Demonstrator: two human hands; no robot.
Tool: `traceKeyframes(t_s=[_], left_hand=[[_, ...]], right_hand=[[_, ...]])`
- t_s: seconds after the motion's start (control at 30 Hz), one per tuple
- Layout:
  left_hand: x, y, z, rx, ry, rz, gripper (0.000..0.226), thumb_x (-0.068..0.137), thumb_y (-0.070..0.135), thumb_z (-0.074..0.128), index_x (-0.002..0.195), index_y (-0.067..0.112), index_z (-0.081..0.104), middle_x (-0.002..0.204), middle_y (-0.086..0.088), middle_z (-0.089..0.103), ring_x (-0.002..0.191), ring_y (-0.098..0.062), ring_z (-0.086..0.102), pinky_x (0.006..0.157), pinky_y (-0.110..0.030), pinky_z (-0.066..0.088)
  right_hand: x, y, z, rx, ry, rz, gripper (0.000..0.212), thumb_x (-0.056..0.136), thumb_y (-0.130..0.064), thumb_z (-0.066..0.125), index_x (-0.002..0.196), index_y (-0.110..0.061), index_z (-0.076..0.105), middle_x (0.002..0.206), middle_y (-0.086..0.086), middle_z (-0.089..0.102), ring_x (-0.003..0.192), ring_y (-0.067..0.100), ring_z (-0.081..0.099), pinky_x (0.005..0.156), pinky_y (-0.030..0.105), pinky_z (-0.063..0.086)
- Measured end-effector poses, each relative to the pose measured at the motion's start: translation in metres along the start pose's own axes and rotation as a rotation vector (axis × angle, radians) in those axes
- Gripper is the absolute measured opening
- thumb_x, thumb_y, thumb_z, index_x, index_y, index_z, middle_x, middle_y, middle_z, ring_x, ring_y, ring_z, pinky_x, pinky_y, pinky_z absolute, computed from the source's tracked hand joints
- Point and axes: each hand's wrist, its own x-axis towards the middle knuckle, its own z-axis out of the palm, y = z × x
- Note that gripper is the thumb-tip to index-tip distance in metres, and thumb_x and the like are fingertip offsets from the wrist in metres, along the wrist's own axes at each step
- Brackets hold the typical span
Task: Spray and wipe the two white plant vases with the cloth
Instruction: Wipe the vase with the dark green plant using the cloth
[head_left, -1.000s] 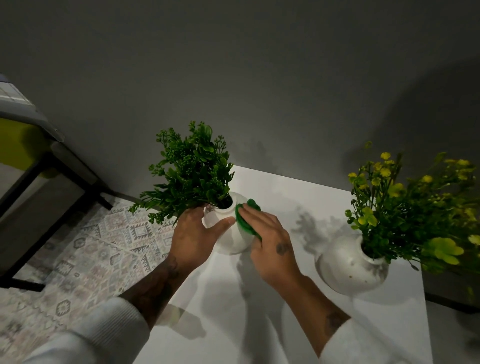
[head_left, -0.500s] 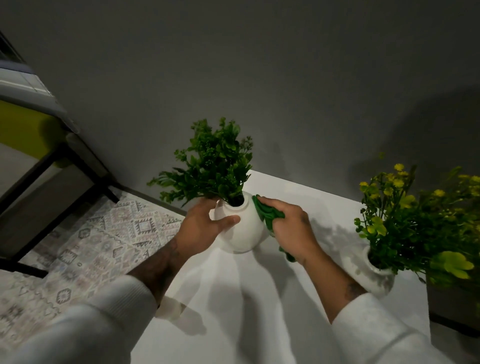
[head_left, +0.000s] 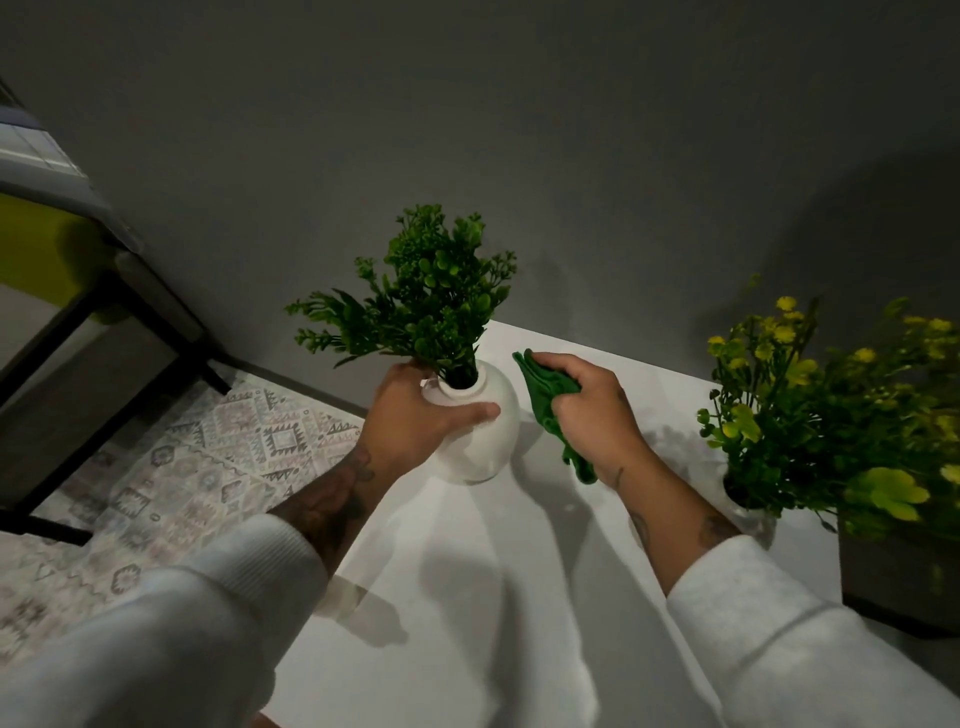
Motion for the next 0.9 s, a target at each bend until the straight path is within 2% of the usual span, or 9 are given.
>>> traceKeyframes(t_s=[0.07, 0.17, 0.3, 0.4, 0.47, 0.57, 0.67, 0.8, 0.9], left_hand=[[0.0, -0.001, 0.004, 0.08, 0.043, 0.021, 0.082, 0.041, 0.06, 0.087, 0.112, 0.027, 0.063, 0.111, 0.008, 0.057, 0.099, -0.012, 0.056, 0.081, -0.024, 0.046], [0.002, -0.004, 0.002, 0.115, 0.046, 0.047, 0.081, 0.039, 0.059, 0.087, 0.109, 0.029, 0.062, 0.108, 0.01, 0.054, 0.097, -0.013, 0.055, 0.08, -0.024, 0.044], [0.008, -0.005, -0.009, 0.032, -0.089, 0.03, 0.071, 0.044, 0.046, 0.092, 0.105, 0.034, 0.058, 0.11, 0.012, 0.056, 0.1, -0.009, 0.055, 0.078, -0.019, 0.041], [0.012, -0.004, -0.017, 0.013, -0.232, 0.004, 0.068, 0.059, 0.029, 0.089, 0.118, 0.03, 0.056, 0.118, 0.01, 0.058, 0.111, -0.015, 0.055, 0.087, -0.025, 0.042], [0.011, -0.003, -0.019, -0.038, -0.292, 0.003, 0.068, 0.064, 0.023, 0.085, 0.121, 0.034, 0.051, 0.118, 0.011, 0.057, 0.113, -0.018, 0.056, 0.086, -0.025, 0.043], [0.006, 0.0, -0.011, 0.001, -0.157, -0.014, 0.088, 0.053, 0.04, 0.089, 0.129, 0.032, 0.046, 0.122, 0.011, 0.045, 0.109, -0.011, 0.048, 0.089, -0.028, 0.041], [0.001, 0.003, -0.001, 0.111, 0.011, -0.071, 0.097, 0.042, 0.06, 0.087, 0.125, 0.029, 0.047, 0.113, 0.01, 0.04, 0.1, -0.01, 0.045, 0.083, -0.026, 0.039], [0.005, 0.002, -0.002, 0.13, 0.011, -0.066, 0.09, 0.041, 0.06, 0.087, 0.117, 0.026, 0.052, 0.113, 0.006, 0.051, 0.1, -0.015, 0.052, 0.078, -0.028, 0.043], [0.008, 0.0, -0.008, 0.098, -0.074, -0.041, 0.082, 0.046, 0.053, 0.089, 0.117, 0.028, 0.054, 0.116, 0.007, 0.054, 0.104, -0.015, 0.053, 0.081, -0.028, 0.043]], right_hand=[[-0.001, 0.001, 0.001, -0.01, -0.017, 0.013, 0.072, 0.069, 0.004, 0.038, 0.109, -0.05, 0.066, 0.096, -0.013, 0.067, 0.066, 0.016, 0.064, 0.041, 0.019, 0.043], [-0.002, 0.004, -0.001, -0.01, -0.025, 0.047, 0.072, 0.07, 0.003, 0.037, 0.108, -0.049, 0.067, 0.095, -0.011, 0.068, 0.066, 0.019, 0.063, 0.039, 0.021, 0.042], [-0.001, 0.007, -0.004, 0.009, -0.013, 0.082, 0.071, 0.071, 0.004, 0.036, 0.109, -0.047, 0.067, 0.096, -0.007, 0.067, 0.063, 0.022, 0.061, 0.038, 0.02, 0.041], [-0.001, 0.007, -0.004, 0.016, -0.019, 0.099, 0.072, 0.072, 0.005, 0.036, 0.112, -0.047, 0.066, 0.098, -0.006, 0.066, 0.064, 0.022, 0.06, 0.039, 0.02, 0.04], [-0.002, 0.006, -0.003, 0.017, -0.021, 0.101, 0.072, 0.071, 0.005, 0.036, 0.111, -0.047, 0.066, 0.098, -0.005, 0.066, 0.065, 0.024, 0.061, 0.039, 0.02, 0.041], [0.0, 0.004, -0.002, 0.022, -0.014, 0.106, 0.071, 0.072, 0.006, 0.036, 0.111, -0.046, 0.065, 0.096, -0.002, 0.065, 0.065, 0.025, 0.061, 0.039, 0.021, 0.041], [0.001, 0.001, -0.001, 0.016, -0.022, 0.099, 0.071, 0.072, 0.006, 0.036, 0.111, -0.046, 0.066, 0.096, -0.003, 0.066, 0.064, 0.023, 0.062, 0.038, 0.02, 0.041], [-0.002, 0.002, -0.001, 0.006, -0.026, 0.097, 0.071, 0.072, 0.006, 0.036, 0.11, -0.046, 0.066, 0.095, -0.005, 0.067, 0.062, 0.02, 0.062, 0.038, 0.02, 0.041], [-0.003, 0.006, -0.003, 0.001, -0.02, 0.111, 0.07, 0.072, 0.006, 0.037, 0.11, -0.047, 0.066, 0.096, -0.006, 0.066, 0.068, 0.022, 0.063, 0.04, 0.021, 0.043]])
